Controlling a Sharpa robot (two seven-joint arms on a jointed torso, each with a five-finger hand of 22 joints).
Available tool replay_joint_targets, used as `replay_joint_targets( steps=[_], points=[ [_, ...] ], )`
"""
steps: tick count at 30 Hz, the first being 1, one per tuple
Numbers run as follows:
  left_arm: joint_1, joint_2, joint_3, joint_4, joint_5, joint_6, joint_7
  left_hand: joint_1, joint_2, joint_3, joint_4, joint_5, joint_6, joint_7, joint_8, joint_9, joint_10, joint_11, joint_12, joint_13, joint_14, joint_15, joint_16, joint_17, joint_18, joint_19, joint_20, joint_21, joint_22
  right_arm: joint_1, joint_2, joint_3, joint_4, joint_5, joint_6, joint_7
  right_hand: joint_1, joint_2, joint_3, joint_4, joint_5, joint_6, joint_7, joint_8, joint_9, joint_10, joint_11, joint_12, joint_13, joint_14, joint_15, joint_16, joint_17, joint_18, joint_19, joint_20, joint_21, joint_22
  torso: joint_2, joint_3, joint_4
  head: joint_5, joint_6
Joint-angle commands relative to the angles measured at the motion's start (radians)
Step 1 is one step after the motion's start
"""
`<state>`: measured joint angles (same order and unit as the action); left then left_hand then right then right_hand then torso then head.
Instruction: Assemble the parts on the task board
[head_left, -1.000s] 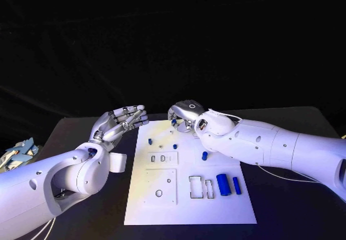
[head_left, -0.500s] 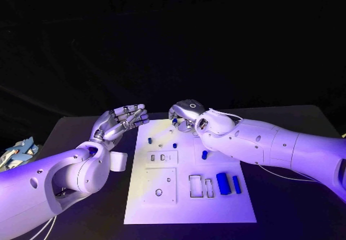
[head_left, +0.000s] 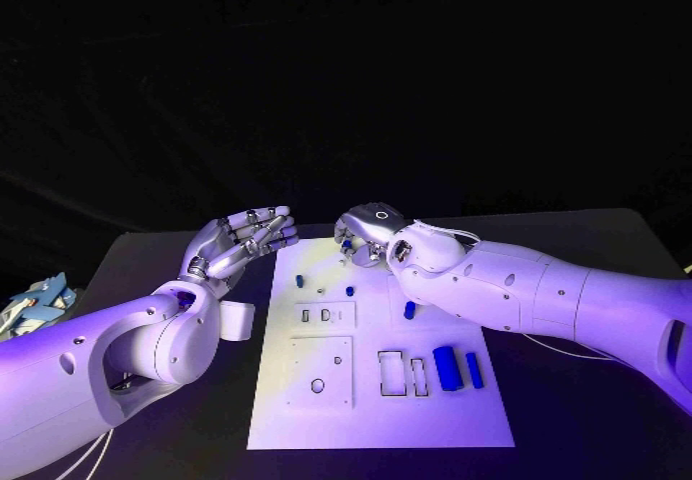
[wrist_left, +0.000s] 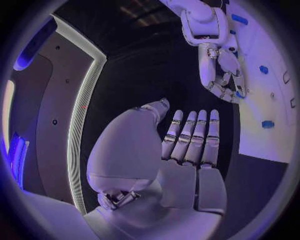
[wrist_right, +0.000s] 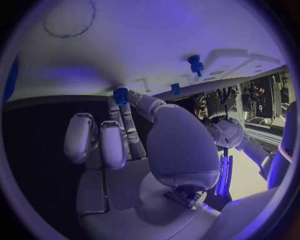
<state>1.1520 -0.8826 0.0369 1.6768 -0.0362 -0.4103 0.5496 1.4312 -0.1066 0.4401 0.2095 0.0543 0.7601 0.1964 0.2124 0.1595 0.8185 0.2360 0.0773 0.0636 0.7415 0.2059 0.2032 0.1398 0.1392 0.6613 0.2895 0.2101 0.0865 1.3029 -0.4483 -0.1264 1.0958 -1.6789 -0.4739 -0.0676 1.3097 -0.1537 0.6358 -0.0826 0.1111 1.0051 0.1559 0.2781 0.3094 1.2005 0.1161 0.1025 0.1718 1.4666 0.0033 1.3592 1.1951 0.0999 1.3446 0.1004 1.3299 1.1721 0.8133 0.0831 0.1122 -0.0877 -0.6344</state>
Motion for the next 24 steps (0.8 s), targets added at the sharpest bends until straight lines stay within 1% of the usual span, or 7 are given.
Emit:
replay_joint_targets(
  steps=[1, 4, 14, 17, 18, 20, 24],
  points=[
    [0.003, -0.001, 0.001, 0.003, 0.001, 0.012, 0.01, 0.005, -0.007, 0.001, -0.005, -0.002, -0.007, 0.073, -0.004, -0.001, -0.006, -0.002, -0.006, -0.001, -0.004, 0.003, -0.004, -0.001, 0.006, 0.002, 0.002, -0.004, -0.001, -0.002, -0.001, -0.001, 0.0, -0.002, 0.03, 0.002, 0.007, 0.008, 0.0, -0.003, 0.005, -0.007, -0.001, -0.004, 0.002, 0.034, -0.038, 0.0, 0.028, 0.036, -0.005, 0.003, -0.002, -0.015, -0.004, 0.002, 0.0, -0.001, 0.001, 0.0004, 0.0192, 0.0, -0.002],
    [0.003, -0.001, 0.001, 0.003, 0.001, 0.012, 0.01, 0.005, -0.007, 0.001, -0.005, -0.002, -0.007, 0.073, -0.004, -0.001, -0.006, -0.002, -0.006, -0.001, -0.004, 0.003, -0.004, -0.001, 0.006, 0.002, 0.002, -0.004, -0.001, -0.002, -0.002, -0.001, 0.001, -0.002, 0.03, 0.002, 0.007, 0.008, 0.0, -0.003, 0.005, -0.007, -0.001, -0.004, 0.002, 0.034, -0.038, 0.0, 0.028, 0.036, -0.005, 0.003, -0.002, -0.015, -0.004, 0.002, 0.0, -0.001, 0.001, 0.0011, 0.0176, 0.002, -0.003],
    [0.005, -0.002, 0.001, 0.0, 0.001, 0.011, 0.01, 0.005, -0.008, 0.003, -0.007, -0.002, -0.007, 0.073, -0.005, -0.001, -0.007, -0.002, -0.007, -0.001, -0.004, 0.003, -0.005, -0.001, 0.005, 0.001, 0.002, -0.005, -0.002, -0.002, -0.009, -0.001, 0.003, -0.002, 0.021, -0.001, 0.001, 0.005, -0.001, -0.002, 0.004, -0.014, 0.001, -0.006, 0.004, 0.027, -0.036, -0.004, 0.03, 0.034, -0.003, 0.002, -0.007, -0.014, -0.01, 0.003, -0.005, -0.008, 0.002, 0.0028, 0.0182, 0.002, -0.001],
    [0.005, -0.002, 0.001, 0.0, 0.001, 0.011, 0.009, 0.005, -0.008, 0.003, -0.007, -0.002, -0.007, 0.073, -0.005, -0.001, -0.007, -0.002, -0.007, -0.001, -0.004, 0.003, -0.005, -0.001, 0.005, 0.001, 0.002, -0.005, -0.002, -0.002, -0.009, -0.001, 0.001, 0.005, 0.018, 0.003, -0.021, -0.008, 0.006, 0.006, -0.004, -0.05, 0.019, -0.024, 0.006, -0.042, -0.014, -0.042, 0.015, 0.028, 0.014, -0.008, -0.026, -0.009, -0.032, 0.014, -0.024, -0.035, 0.003, 0.0034, 0.0187, 0.001, 0.0],
    [0.005, -0.002, 0.001, 0.0, 0.001, 0.011, 0.009, 0.005, -0.008, 0.003, -0.007, -0.002, -0.007, 0.073, -0.005, -0.001, -0.007, -0.002, -0.007, -0.001, -0.004, 0.003, -0.005, -0.001, 0.005, 0.001, 0.002, -0.005, -0.002, -0.002, -0.008, -0.001, 0.0, 0.007, 0.017, 0.005, -0.033, -0.021, 0.008, 0.011, -0.005, -0.077, 0.031, -0.038, 0.004, -0.088, -0.001, -0.043, 0.002, 0.022, 0.026, -0.017, -0.043, -0.005, -0.048, 0.023, -0.041, -0.058, 0.003, 0.0036, 0.0184, 0.001, 0.001],
    [0.005, -0.002, 0.001, -0.001, 0.001, 0.011, 0.009, 0.005, -0.008, 0.003, -0.007, -0.002, -0.007, 0.073, -0.005, -0.001, -0.007, -0.002, -0.007, -0.001, -0.004, 0.003, -0.005, -0.001, 0.005, 0.001, 0.002, -0.005, -0.002, -0.002, -0.007, -0.001, -0.002, 0.012, 0.015, 0.01, -0.045, -0.041, 0.003, 0.015, -0.006, -0.111, 0.043, -0.059, 0.005, -0.155, 0.016, -0.042, -0.023, 0.005, 0.039, -0.044, -0.092, 0.009, -0.087, 0.04, -0.083, -0.115, 0.004, 0.0032, 0.0182, 0.0, 0.001],
    [0.006, -0.002, 0.001, -0.001, 0.001, 0.011, 0.009, 0.005, -0.008, 0.003, -0.007, -0.002, -0.007, 0.073, -0.005, -0.001, -0.007, -0.002, -0.007, -0.001, -0.004, 0.003, -0.005, -0.001, 0.005, 0.001, 0.002, -0.005, -0.002, -0.002, -0.006, -0.001, -0.005, 0.017, 0.012, 0.013, -0.045, -0.049, -0.021, 0.019, -0.01, -0.15, 0.045, -0.088, 0.006, -0.215, 0.023, -0.04, -0.048, -0.009, 0.045, -0.071, -0.139, 0.027, -0.139, 0.049, -0.147, -0.195, 0.004, 0.0029, 0.0191, -0.001, 0.001]
  ],
)
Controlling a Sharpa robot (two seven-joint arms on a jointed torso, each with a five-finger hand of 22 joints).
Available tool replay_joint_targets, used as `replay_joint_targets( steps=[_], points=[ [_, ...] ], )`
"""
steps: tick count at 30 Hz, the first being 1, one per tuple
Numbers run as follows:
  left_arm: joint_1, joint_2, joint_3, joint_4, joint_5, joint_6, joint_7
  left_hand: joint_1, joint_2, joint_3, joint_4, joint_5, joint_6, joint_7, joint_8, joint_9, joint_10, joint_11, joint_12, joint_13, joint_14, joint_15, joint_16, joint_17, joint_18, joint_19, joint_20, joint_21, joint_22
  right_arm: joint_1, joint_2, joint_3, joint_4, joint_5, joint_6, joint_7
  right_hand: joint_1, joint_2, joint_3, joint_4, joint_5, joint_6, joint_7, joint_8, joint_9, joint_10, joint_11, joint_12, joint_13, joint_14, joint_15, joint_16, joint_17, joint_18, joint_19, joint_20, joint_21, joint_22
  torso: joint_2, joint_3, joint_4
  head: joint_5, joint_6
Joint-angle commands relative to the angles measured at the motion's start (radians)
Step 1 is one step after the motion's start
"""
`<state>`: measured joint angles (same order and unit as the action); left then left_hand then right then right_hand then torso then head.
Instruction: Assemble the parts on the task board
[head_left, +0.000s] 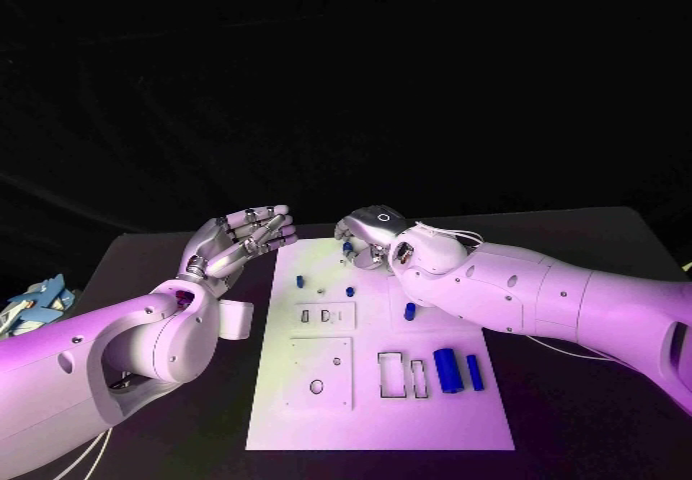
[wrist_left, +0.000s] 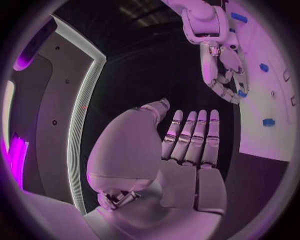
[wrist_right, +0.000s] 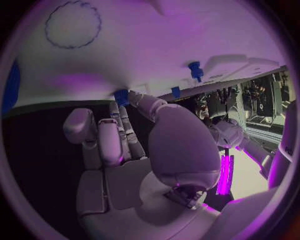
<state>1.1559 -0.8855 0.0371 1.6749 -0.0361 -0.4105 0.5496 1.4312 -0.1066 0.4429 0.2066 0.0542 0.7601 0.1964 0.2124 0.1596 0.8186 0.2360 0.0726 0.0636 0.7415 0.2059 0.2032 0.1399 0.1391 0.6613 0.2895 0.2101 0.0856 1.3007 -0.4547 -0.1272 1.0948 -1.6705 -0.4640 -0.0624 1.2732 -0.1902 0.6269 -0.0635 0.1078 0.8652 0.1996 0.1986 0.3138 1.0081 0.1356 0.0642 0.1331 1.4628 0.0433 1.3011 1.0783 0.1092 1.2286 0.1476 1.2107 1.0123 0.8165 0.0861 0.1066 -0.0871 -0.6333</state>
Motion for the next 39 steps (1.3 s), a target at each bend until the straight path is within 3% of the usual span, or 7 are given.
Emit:
replay_joint_targets(
  steps=[1, 8, 19, 26, 29, 32, 39],
  points=[
    [0.002, 0.0, 0.001, 0.001, 0.001, 0.011, 0.009, 0.005, -0.008, 0.0, -0.004, -0.002, -0.007, 0.073, -0.005, -0.001, -0.007, -0.002, -0.002, -0.001, -0.004, 0.003, -0.005, -0.001, 0.005, 0.001, 0.002, -0.005, -0.001, 0.0, 0.0, 0.0, -0.004, 0.009, 0.001, 0.009, -0.009, -0.013, -0.019, 0.001, -0.008, -0.012, 0.002, -0.011, 0.002, -0.032, 0.004, -0.001, -0.014, -0.007, 0.006, -0.017, -0.029, 0.02, -0.029, 0.003, -0.037, -0.045, 0.001, -0.0001, 0.0247, -0.001, 0.0],
    [0.003, -0.002, 0.001, -0.001, 0.001, 0.011, 0.008, 0.004, -0.008, 0.001, -0.005, -0.002, -0.008, 0.073, -0.005, -0.002, -0.01, -0.002, -0.004, -0.001, -0.004, 0.003, -0.006, -0.002, 0.005, 0.001, 0.002, -0.005, -0.001, 0.002, -0.029, 0.001, 0.031, 0.022, -0.021, 0.011, -0.012, -0.014, -0.049, 0.009, -0.005, -0.02, 0.001, -0.019, 0.007, -0.056, 0.005, 0.005, -0.029, -0.008, 0.007, -0.02, -0.037, 0.022, -0.034, 0.004, -0.056, -0.062, 0.0, -0.0003, 0.0254, -0.001, 0.001],
    [0.005, -0.01, 0.001, -0.007, 0.001, 0.011, 0.008, 0.003, -0.008, 0.002, -0.006, -0.002, -0.007, 0.073, -0.005, -0.002, -0.009, -0.002, -0.004, -0.001, -0.005, 0.003, -0.007, -0.002, 0.005, 0.001, 0.002, -0.006, -0.002, 0.044, -0.203, 0.023, 0.229, 0.162, -0.031, 0.002, -0.021, -0.01, -0.085, 0.035, 0.019, 0.014, -0.001, -0.013, 0.022, 0.015, -0.004, 0.053, -0.031, 0.003, 0.0, 0.002, -0.014, 0.012, 0.01, -0.001, -0.029, -0.011, -0.006, 0.0011, 0.0074, 0.005, 0.013],
    [0.007, -0.012, 0.0, -0.014, 0.001, 0.014, 0.007, 0.003, -0.008, 0.002, -0.006, -0.002, -0.007, 0.073, -0.005, -0.002, -0.009, -0.002, -0.004, -0.001, -0.005, 0.003, -0.007, -0.002, 0.005, 0.001, 0.002, -0.006, -0.002, 0.093, -0.334, 0.033, 0.327, 0.342, 0.063, -0.021, -0.039, -0.032, -0.128, 0.067, 0.062, 0.006, -0.024, -0.019, 0.033, 0.224, -0.046, 0.195, 0.042, 0.018, -0.032, 0.041, 0.035, -0.002, 0.058, -0.027, 0.018, 0.062, -0.015, 0.003, -0.0043, 0.0, 0.016],
    [0.007, -0.011, 0.0, -0.014, 0.001, 0.016, 0.007, 0.003, -0.008, 0.002, -0.006, -0.002, -0.007, 0.073, -0.005, -0.002, -0.009, -0.002, -0.004, -0.001, -0.005, 0.003, -0.007, -0.002, 0.005, 0.001, 0.002, -0.006, -0.002, 0.103, -0.365, 0.034, 0.334, 0.367, 0.116, -0.036, -0.027, -0.039, -0.179, 0.073, 0.08, 0.004, -0.045, -0.006, 0.051, 0.251, -0.074, 0.362, 0.182, 0.032, -0.055, 0.07, 0.076, -0.013, 0.092, -0.051, 0.055, 0.117, -0.016, 0.0036, -0.0066, -0.004, 0.018],
    [0.007, -0.011, 0.0, -0.013, 0.001, 0.019, 0.006, 0.003, -0.008, 0.002, -0.006, -0.002, -0.007, 0.073, -0.005, -0.002, -0.009, -0.002, -0.004, -0.001, -0.005, 0.003, -0.007, -0.002, 0.005, 0.001, 0.002, -0.006, -0.002, 0.108, -0.382, 0.035, 0.333, 0.365, 0.159, -0.041, -0.016, -0.032, -0.234, 0.11, 0.131, -0.021, -0.05, 0.052, 0.098, 0.106, -0.069, 0.763, 0.575, 0.05, -0.049, 0.133, 0.174, -0.024, 0.126, -0.054, 0.094, 0.186, -0.018, 0.0034, -0.0081, -0.022, 0.025],
    [0.007, -0.009, 0.0, -0.013, 0.001, 0.024, 0.003, 0.002, -0.009, 0.003, -0.007, -0.002, -0.006, 0.072, -0.006, -0.002, -0.008, -0.002, -0.005, -0.001, -0.005, 0.004, -0.008, -0.002, 0.005, 0.0, 0.002, -0.007, -0.003, 0.108, -0.394, 0.035, 0.322, 0.315, 0.205, -0.073, -0.013, -0.029, -0.238, 0.132, 0.138, -0.037, -0.043, 0.089, 0.12, 0.22, -0.065, 1.077, 0.913, 0.071, -0.047, 0.195, 0.295, -0.038, 0.162, -0.046, 0.137, 0.253, -0.017, 0.0023, -0.0052, -0.02, 0.022]
  ],
)
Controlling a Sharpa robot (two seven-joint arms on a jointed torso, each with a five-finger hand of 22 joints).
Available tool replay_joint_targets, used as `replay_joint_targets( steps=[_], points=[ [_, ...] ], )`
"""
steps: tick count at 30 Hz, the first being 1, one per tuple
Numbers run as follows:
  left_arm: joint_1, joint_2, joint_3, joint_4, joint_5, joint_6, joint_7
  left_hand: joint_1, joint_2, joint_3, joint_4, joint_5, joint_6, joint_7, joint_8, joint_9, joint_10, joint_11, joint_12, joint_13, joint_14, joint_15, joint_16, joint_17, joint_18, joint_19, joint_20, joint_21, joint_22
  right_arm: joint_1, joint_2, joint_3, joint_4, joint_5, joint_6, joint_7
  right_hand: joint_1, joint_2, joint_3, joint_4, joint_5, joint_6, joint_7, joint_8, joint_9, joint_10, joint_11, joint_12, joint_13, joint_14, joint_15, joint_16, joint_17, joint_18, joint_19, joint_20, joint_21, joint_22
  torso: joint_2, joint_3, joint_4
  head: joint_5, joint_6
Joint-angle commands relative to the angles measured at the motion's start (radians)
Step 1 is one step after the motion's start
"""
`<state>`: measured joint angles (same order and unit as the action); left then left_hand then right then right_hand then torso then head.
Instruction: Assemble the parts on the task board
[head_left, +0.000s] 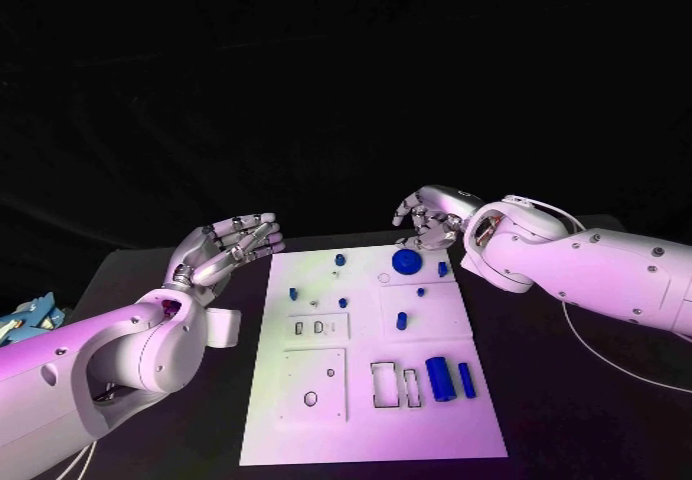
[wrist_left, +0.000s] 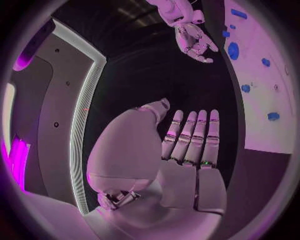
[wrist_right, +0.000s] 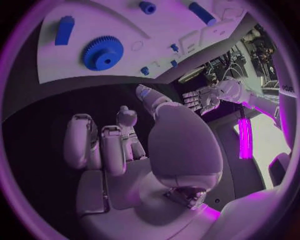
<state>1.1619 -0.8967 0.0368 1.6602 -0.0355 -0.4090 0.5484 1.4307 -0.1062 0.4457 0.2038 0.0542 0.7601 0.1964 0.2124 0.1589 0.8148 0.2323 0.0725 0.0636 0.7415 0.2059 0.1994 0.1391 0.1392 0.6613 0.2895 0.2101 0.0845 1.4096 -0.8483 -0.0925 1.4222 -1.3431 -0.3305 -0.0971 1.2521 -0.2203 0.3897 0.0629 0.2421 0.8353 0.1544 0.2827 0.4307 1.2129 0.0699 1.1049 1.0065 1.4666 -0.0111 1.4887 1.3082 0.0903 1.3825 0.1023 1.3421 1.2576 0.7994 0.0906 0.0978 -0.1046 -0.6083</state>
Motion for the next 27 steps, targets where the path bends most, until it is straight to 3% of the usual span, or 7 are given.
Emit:
replay_joint_targets(
  steps=[1, 4, 16, 27],
  points=[
    [0.001, 0.003, 0.001, 0.001, 0.001, 0.023, 0.004, 0.002, -0.009, 0.0, -0.005, -0.002, -0.006, 0.072, -0.006, -0.001, -0.004, 0.002, -0.005, -0.001, -0.005, 0.004, -0.004, -0.001, 0.004, 0.0, 0.002, -0.007, -0.002, -0.002, -0.001, 0.0, -0.007, -0.017, 0.074, -0.042, 0.009, 0.002, 0.001, 0.009, 0.021, -0.01, 0.003, 0.009, 0.005, 0.023, 0.002, 0.061, 0.067, 0.068, 0.008, 0.01, 0.07, -0.019, 0.008, 0.0, 0.006, 0.01, 0.001, -0.0027, 0.0042, -0.005, -0.003],
    [0.001, 0.003, 0.001, 0.002, 0.001, 0.023, 0.002, 0.002, -0.01, 0.0, -0.005, -0.002, -0.008, 0.072, -0.007, -0.002, -0.006, 0.002, -0.005, -0.001, -0.005, 0.004, -0.005, -0.001, 0.004, 0.0, 0.002, -0.007, -0.002, -0.007, -0.005, 0.0, -0.01, -0.028, 0.087, -0.054, 0.008, 0.001, 0.001, 0.013, 0.026, -0.013, 0.004, 0.013, 0.007, 0.036, 0.002, 0.087, 0.097, 0.069, 0.009, 0.015, 0.081, -0.021, 0.011, 0.001, 0.011, 0.017, 0.001, -0.0041, 0.0065, -0.008, -0.005],
    [0.001, 0.0, 0.001, 0.003, 0.001, 0.029, -0.003, -0.001, -0.01, 0.003, -0.008, -0.002, -0.013, 0.074, -0.009, -0.003, -0.007, 0.003, -0.008, -0.002, -0.008, 0.004, -0.009, -0.002, 0.002, -0.004, 0.002, -0.01, -0.004, -0.025, -0.014, -0.001, -0.015, -0.046, 0.109, -0.075, 0.002, -0.003, -0.007, 0.025, 0.014, -0.031, 0.007, 0.018, 0.01, 0.054, 0.006, 0.131, 0.144, 0.074, 0.012, 0.027, 0.107, -0.024, 0.022, 0.004, 0.023, 0.037, 0.001, -0.0043, 0.004, -0.009, -0.012],
    [0.001, 0.001, 0.001, 0.003, 0.001, 0.033, -0.003, -0.001, -0.01, 0.004, -0.008, -0.002, -0.011, 0.075, -0.009, -0.003, -0.005, 0.003, -0.007, -0.001, -0.009, 0.005, -0.009, -0.002, 0.002, -0.004, 0.002, -0.011, -0.005, -0.037, -0.006, -0.002, -0.028, -0.053, 0.108, -0.08, 0.01, -0.002, -0.023, 0.035, 0.007, -0.084, 0.019, 0.008, 0.008, 0.037, 0.017, 0.133, 0.147, 0.074, 0.021, 0.031, 0.115, -0.025, 0.022, 0.011, 0.024, 0.041, 0.001, -0.0022, 0.0047, -0.009, -0.015]
  ],
)
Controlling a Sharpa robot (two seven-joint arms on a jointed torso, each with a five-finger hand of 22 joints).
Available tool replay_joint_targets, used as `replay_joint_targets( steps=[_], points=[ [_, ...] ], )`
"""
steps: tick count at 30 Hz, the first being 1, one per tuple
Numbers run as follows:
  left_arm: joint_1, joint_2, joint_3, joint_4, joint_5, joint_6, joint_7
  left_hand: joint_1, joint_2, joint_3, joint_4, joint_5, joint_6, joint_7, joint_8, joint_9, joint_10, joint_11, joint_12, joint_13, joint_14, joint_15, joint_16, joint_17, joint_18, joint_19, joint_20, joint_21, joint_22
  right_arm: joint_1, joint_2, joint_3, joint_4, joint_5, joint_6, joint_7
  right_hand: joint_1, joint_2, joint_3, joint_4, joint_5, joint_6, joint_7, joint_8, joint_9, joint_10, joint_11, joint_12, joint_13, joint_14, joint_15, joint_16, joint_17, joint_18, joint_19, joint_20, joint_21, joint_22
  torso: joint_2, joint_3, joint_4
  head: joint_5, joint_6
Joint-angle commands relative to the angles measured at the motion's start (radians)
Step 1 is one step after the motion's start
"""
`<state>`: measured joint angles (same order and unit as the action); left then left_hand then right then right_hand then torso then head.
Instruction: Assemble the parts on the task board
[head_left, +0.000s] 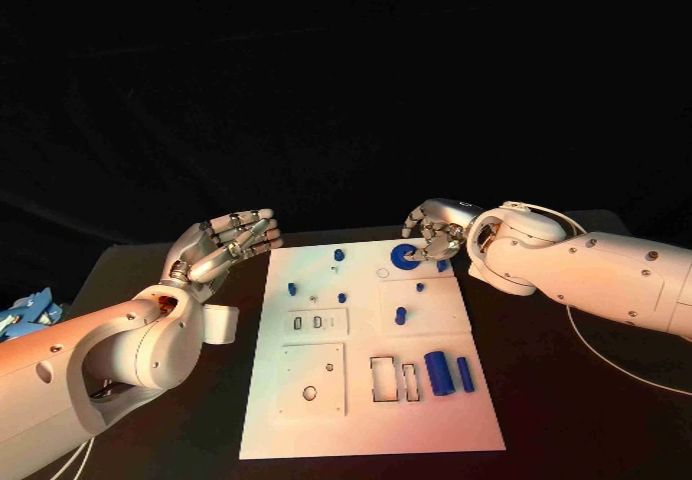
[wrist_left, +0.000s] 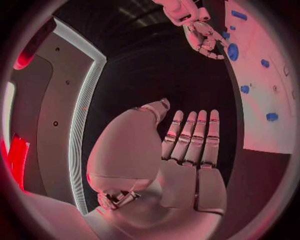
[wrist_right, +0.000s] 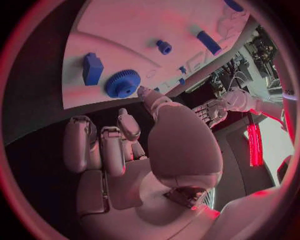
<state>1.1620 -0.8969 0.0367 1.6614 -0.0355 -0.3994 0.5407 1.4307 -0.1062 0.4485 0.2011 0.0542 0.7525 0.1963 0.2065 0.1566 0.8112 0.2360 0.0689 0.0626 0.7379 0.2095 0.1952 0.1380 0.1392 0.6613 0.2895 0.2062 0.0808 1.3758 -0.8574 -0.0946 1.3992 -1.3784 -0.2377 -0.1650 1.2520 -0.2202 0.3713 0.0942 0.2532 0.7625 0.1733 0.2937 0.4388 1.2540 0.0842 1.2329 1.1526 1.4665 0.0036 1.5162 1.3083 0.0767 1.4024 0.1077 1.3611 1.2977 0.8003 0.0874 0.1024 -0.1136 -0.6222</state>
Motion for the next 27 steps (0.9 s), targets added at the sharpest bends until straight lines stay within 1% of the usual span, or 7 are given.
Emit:
replay_joint_targets(
  steps=[1, 7, 10, 16, 23, 27],
  points=[
    [0.001, 0.001, 0.001, 0.002, 0.001, 0.024, 0.004, -0.001, -0.01, 0.002, -0.006, -0.002, -0.003, 0.075, -0.003, -0.001, 0.0, -0.001, -0.004, 0.0, -0.005, 0.001, -0.005, -0.001, 0.002, -0.004, 0.002, -0.007, -0.001, -0.004, 0.004, 0.0, -0.007, -0.018, 0.016, -0.012, 0.011, -0.002, -0.005, 0.004, -0.004, -0.012, 0.0, -0.003, 0.0, -0.004, 0.003, 0.005, 0.002, 0.075, 0.007, 0.004, 0.115, -0.011, 0.002, 0.006, 0.005, 0.001, 0.0, 0.0008, -0.0002, 0.0, -0.001],
    [0.001, 0.001, 0.001, 0.002, 0.001, 0.024, 0.004, -0.001, -0.01, 0.002, -0.006, -0.002, -0.003, 0.075, -0.003, -0.001, 0.0, -0.001, -0.004, 0.0, -0.005, 0.001, -0.005, -0.001, 0.002, -0.004, 0.002, -0.007, -0.001, -0.011, 0.011, -0.002, -0.018, -0.017, 0.019, -0.01, 0.011, -0.002, -0.007, 0.005, -0.004, -0.015, 0.001, -0.003, 0.0, -0.003, 0.003, 0.006, 0.003, 0.075, 0.007, 0.005, 0.117, -0.011, 0.002, 0.006, 0.005, 0.002, 0.001, 0.001, 0.0007, -0.001, -0.003],
    [0.001, 0.0, 0.001, 0.001, 0.001, 0.024, 0.004, -0.001, -0.01, 0.002, -0.006, -0.002, -0.003, 0.075, -0.003, -0.001, 0.0, -0.001, -0.004, 0.0, -0.005, 0.001, -0.005, -0.001, 0.002, -0.004, 0.002, -0.007, -0.001, -0.015, 0.014, -0.004, -0.022, -0.015, 0.023, -0.01, 0.012, -0.002, -0.007, 0.005, -0.004, -0.015, 0.001, -0.003, 0.0, -0.001, 0.003, 0.009, 0.006, 0.075, 0.008, 0.005, 0.117, -0.011, 0.003, 0.006, 0.006, 0.003, 0.0, 0.001, -0.001, 0.001, -0.005],
    [0.001, 0.0, 0.001, 0.001, 0.001, 0.023, 0.004, -0.001, -0.01, 0.003, -0.007, -0.002, -0.004, 0.075, -0.004, -0.001, 0.0, -0.001, -0.004, 0.0, -0.005, 0.001, -0.006, -0.001, 0.002, -0.004, 0.002, -0.007, -0.001, -0.023, 0.02, -0.005, -0.034, -0.012, 0.027, -0.01, 0.012, 0.0, -0.007, 0.007, -0.004, -0.015, 0.001, -0.002, 0.001, 0.001, 0.004, 0.012, 0.01, 0.075, 0.008, 0.006, 0.119, -0.012, 0.003, 0.007, 0.006, 0.004, 0.0, 0.0011, -0.0005, 0.001, -0.007],
    [0.001, 0.0, 0.001, 0.0, 0.001, 0.024, 0.004, -0.001, -0.01, 0.003, -0.007, -0.002, -0.004, 0.075, -0.004, -0.001, 0.0, -0.001, -0.004, 0.0, -0.005, 0.001, -0.006, -0.001, 0.002, -0.004, 0.002, -0.007, -0.001, -0.026, 0.027, -0.005, -0.043, -0.006, 0.029, -0.008, 0.016, 0.009, -0.006, 0.011, 0.0, -0.008, 0.001, 0.007, 0.005, 0.006, 0.004, 0.02, 0.018, 0.076, 0.009, 0.007, 0.122, -0.012, 0.004, 0.009, 0.007, 0.005, 0.0, 0.001, -0.0002, 0.0, -0.007],
    [0.001, 0.0, 0.001, 0.0, 0.001, 0.024, 0.004, -0.001, -0.009, 0.004, -0.008, -0.002, -0.003, 0.075, -0.004, -0.001, -0.001, 0.0, -0.004, 0.0, -0.006, 0.002, -0.007, -0.002, 0.002, -0.004, 0.002, -0.007, -0.002, -0.028, 0.031, -0.006, -0.045, -0.004, 0.028, -0.007, 0.024, 0.019, 0.001, 0.013, -0.001, 0.004, -0.002, 0.02, 0.009, 0.017, 0.001, 0.033, 0.033, 0.076, 0.008, 0.008, 0.124, -0.012, 0.006, 0.009, 0.009, 0.01, 0.001, 0.0013, 0.0002, 0.0, -0.008]
  ],
)
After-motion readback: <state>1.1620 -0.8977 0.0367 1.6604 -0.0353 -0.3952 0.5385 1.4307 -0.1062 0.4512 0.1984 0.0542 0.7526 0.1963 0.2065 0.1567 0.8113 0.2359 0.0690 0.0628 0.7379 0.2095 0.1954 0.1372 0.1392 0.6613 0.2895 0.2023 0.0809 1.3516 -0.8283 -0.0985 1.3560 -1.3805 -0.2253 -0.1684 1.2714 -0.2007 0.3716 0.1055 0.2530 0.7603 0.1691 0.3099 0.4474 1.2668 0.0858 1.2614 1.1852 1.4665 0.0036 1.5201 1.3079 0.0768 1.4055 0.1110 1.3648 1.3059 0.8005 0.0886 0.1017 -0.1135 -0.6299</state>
